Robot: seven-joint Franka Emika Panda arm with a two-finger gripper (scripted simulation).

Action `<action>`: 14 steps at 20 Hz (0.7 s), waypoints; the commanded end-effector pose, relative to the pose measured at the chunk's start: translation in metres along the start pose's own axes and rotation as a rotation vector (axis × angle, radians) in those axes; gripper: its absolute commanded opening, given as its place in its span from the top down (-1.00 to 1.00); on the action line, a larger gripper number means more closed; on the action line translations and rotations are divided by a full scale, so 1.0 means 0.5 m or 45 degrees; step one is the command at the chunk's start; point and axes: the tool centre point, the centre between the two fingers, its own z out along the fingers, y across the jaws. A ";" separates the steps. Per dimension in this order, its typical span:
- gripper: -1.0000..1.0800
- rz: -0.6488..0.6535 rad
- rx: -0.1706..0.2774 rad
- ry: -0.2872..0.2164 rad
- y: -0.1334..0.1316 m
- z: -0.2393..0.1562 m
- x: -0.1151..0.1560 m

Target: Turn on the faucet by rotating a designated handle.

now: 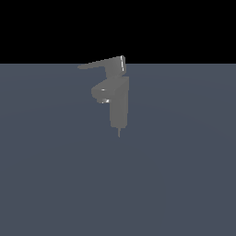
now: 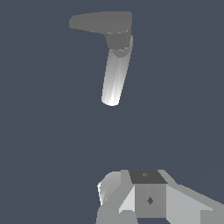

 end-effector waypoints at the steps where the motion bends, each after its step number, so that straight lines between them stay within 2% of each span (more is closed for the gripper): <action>1: 1.00 0.001 0.000 0.006 -0.001 -0.003 0.001; 14: 1.00 0.096 0.023 -0.012 -0.006 -0.001 0.034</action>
